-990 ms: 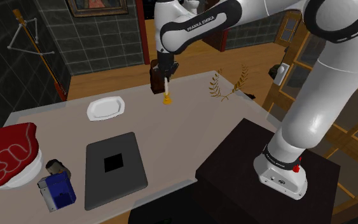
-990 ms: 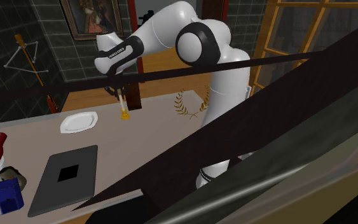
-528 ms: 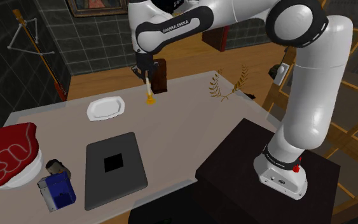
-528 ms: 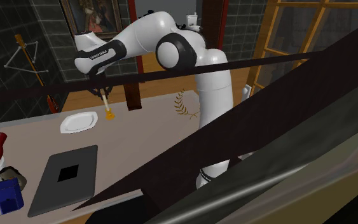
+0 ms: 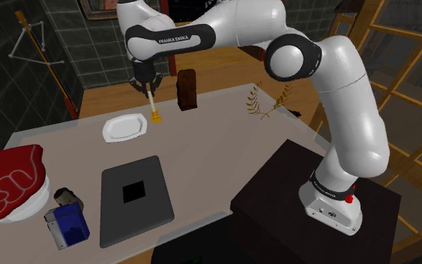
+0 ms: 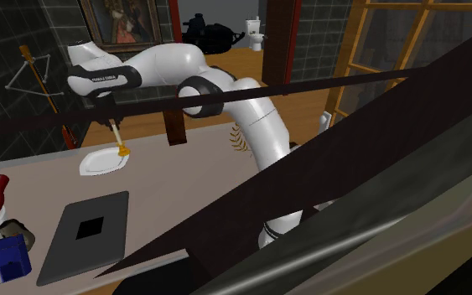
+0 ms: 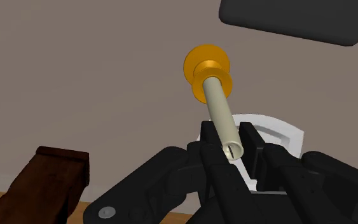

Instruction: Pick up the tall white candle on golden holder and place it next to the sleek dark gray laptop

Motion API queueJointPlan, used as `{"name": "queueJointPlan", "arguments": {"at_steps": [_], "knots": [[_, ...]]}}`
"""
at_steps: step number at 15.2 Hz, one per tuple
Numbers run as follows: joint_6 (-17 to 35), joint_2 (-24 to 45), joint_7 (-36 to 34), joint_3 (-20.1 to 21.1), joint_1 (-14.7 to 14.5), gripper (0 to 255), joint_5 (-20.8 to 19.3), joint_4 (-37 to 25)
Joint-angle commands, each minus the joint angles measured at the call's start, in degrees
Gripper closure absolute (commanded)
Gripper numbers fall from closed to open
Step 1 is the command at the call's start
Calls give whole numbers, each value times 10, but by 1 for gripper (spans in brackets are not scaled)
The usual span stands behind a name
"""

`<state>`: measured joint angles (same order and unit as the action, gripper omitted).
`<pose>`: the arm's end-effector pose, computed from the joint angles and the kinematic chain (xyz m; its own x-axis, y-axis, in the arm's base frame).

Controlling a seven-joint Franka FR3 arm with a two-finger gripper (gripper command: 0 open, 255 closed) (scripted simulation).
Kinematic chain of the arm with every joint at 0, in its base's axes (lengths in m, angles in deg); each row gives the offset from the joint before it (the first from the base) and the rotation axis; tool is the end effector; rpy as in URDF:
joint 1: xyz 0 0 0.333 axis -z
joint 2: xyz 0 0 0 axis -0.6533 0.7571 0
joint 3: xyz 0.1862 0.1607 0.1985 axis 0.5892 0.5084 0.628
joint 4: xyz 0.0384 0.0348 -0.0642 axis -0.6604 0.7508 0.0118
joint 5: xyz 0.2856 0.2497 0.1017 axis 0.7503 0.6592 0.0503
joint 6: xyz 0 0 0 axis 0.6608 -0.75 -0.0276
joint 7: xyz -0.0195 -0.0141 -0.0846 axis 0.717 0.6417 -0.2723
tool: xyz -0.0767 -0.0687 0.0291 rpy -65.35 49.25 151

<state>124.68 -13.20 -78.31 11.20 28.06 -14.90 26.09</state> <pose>0.7066 0.2520 0.4559 0.9445 -0.2870 0.1600 -0.2918 -0.9565 0.0069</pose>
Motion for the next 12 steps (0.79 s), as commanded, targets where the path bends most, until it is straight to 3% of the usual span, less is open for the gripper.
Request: {"name": "queueJointPlan", "arguments": {"at_steps": [1,12], "knots": [[-74,104,3,-6,-32,255,-9,-179],[25,84,-13,-7,-19,255,-11,-58]]}}
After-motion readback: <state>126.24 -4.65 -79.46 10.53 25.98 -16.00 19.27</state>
